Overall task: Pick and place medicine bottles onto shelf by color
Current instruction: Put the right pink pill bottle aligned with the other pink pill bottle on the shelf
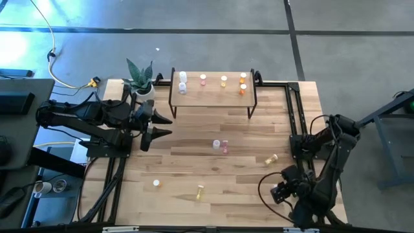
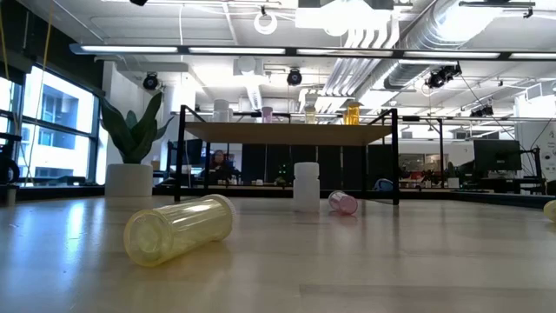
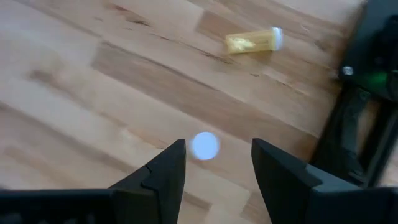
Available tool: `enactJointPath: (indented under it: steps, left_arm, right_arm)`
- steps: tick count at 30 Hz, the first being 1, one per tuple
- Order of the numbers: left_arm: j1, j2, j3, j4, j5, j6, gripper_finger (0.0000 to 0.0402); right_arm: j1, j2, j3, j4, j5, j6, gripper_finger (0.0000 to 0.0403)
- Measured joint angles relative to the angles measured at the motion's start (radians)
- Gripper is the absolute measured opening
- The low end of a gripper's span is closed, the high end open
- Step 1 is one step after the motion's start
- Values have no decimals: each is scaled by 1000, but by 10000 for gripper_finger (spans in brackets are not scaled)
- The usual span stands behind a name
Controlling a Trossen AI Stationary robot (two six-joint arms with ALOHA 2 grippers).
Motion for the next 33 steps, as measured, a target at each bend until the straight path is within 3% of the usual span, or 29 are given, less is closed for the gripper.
enactJointPath:
  steps: [3, 7, 16, 23, 33]
  left_arm:
    - [0, 0, 0, 0, -1, -1, 188]
    - [0, 0, 0, 0, -1, -2, 188]
    - [0, 13, 0, -2, -14, -40, 188]
    - [0, 50, 0, 0, -22, -46, 188]
    - [0, 100, 0, 1, 2, -49, 188]
  right_arm:
    - [-12, -52, -88, 62, -19, -1, 174]
    - [-10, -146, -214, 166, 38, -5, 174]
    - [75, -318, -451, 486, 51, -119, 174]
    - [138, -304, -534, 699, 92, -185, 174]
    - [150, -191, -535, 735, 99, -185, 174]
